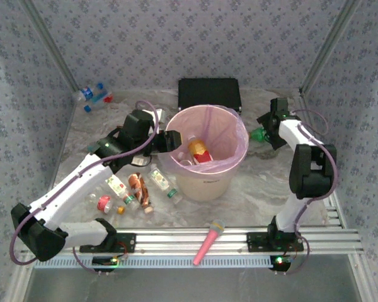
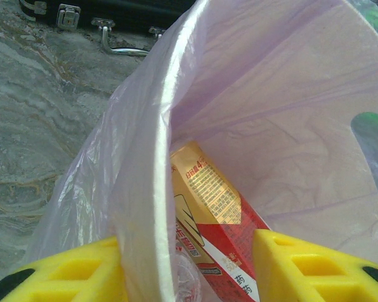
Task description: Put the plastic bottles in the bin
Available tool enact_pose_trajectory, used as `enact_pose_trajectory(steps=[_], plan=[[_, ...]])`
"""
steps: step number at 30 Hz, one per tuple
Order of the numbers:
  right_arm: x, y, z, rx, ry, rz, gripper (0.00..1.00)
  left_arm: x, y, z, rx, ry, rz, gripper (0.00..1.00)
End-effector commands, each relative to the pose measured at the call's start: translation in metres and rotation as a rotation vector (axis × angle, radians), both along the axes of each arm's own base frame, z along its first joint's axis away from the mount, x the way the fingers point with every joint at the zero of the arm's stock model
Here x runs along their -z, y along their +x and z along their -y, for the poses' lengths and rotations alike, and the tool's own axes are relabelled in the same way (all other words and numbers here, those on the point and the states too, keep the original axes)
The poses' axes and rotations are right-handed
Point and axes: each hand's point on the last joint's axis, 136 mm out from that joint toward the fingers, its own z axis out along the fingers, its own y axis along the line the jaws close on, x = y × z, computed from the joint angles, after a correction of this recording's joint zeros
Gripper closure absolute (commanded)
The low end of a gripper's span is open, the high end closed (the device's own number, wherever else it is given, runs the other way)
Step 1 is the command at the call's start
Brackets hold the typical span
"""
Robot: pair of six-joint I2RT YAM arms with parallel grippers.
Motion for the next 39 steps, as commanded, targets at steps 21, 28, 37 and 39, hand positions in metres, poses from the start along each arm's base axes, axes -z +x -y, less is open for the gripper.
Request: enact_pose_trajectory(steps=[21,28,37,39], plan=[[0.047,0.027,-0.011,0.047,0.042,-0.042,0.07,0.002,-0.001,-0.004,0.01,0.038,-0.007,0.51],[0.048,0.025,-0.012,0.051,0.043,-0.037,0.18,0.002,-0.001,-0.004,0.014,0.038,-0.005,0.51],[0.038,0.025,-0.008,0.048,0.044,-0.011,0.27,0.002,-0.002,-0.004,0.015,0.04,-0.005,0.5],[0.035,0.026,-0.009,0.038,0.046,-0.001,0.33,0.002,-0.002,-0.004,0.015,0.037,-0.005,0.49]])
